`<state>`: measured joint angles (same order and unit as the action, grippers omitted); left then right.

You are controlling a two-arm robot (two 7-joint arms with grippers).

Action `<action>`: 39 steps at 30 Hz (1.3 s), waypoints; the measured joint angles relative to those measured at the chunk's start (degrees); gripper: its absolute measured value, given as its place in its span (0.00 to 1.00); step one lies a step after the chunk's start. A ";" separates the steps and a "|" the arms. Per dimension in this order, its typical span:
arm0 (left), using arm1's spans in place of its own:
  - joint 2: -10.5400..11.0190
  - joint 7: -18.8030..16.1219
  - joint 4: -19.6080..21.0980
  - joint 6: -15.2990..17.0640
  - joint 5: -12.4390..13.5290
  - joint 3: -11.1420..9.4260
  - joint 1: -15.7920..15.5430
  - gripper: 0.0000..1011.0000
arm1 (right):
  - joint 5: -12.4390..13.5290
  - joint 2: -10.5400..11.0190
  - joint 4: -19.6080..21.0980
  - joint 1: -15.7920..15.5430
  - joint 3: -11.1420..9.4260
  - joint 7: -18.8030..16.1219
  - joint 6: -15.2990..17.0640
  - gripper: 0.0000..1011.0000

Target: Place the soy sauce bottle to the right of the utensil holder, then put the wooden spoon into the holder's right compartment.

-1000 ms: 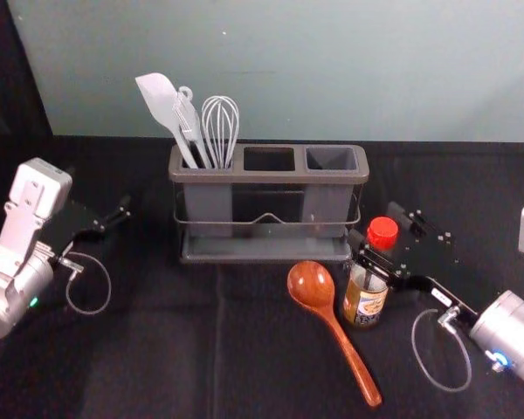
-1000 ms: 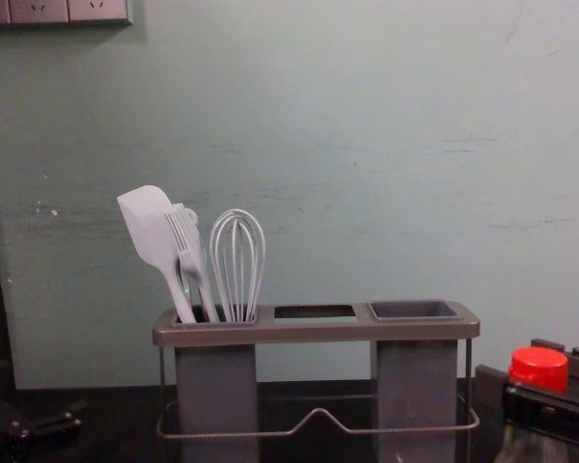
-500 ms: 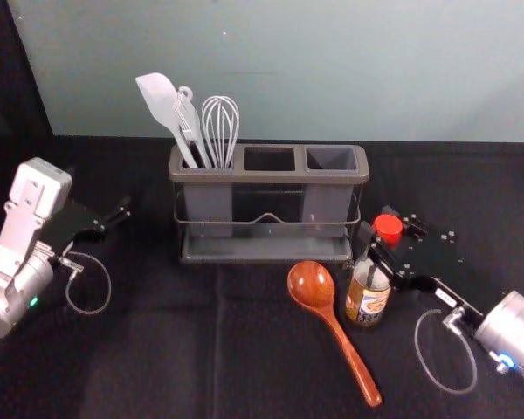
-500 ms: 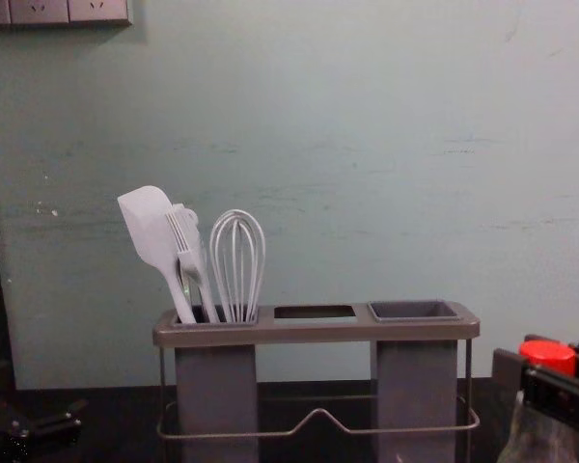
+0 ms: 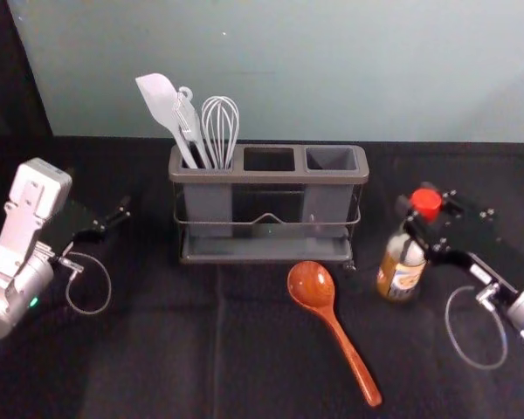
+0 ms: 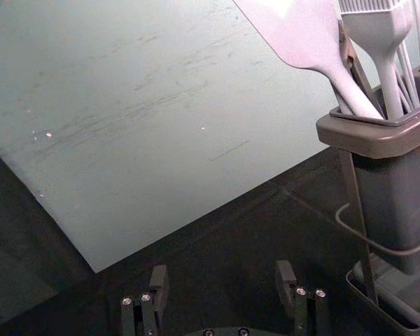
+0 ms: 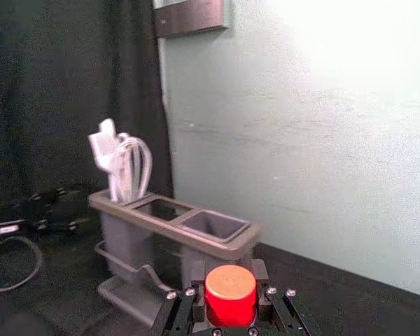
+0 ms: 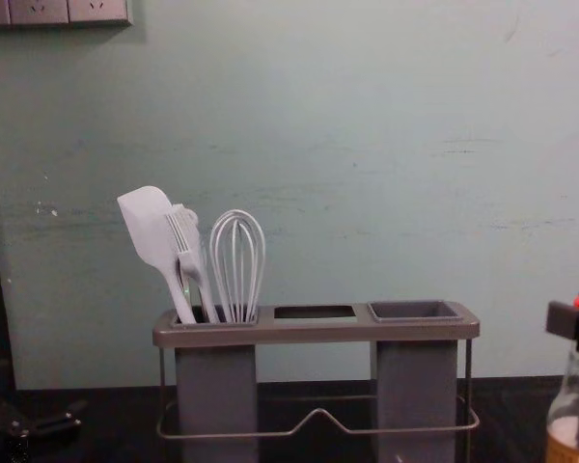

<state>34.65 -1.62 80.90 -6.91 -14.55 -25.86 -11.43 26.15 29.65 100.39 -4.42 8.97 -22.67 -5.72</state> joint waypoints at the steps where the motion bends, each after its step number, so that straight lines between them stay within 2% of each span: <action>1: 0.00 0.00 0.00 0.00 0.00 0.00 0.00 0.99 | 0.23 -0.28 -0.64 0.45 -0.41 0.12 0.05 0.39; 8: 0.00 0.00 0.00 0.00 0.00 0.00 0.00 0.99 | 1.03 -2.20 -4.07 3.02 -1.61 0.99 0.17 0.39; 15: 0.00 0.00 0.00 0.00 0.00 0.00 0.01 0.99 | 2.07 -4.86 -7.97 6.50 -1.78 1.44 0.09 0.39; 27: 0.00 0.00 0.00 0.00 0.00 0.00 0.00 0.99 | 0.92 -8.18 -14.65 13.01 1.03 1.60 0.48 0.39; 39: 0.00 0.00 0.00 0.00 0.00 0.00 0.00 0.99 | -0.69 -9.91 -19.22 16.30 2.68 1.28 -0.14 0.39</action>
<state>34.64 -1.62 80.90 -6.91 -14.55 -25.86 -11.43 25.46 19.75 81.17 11.88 11.65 -21.39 -5.86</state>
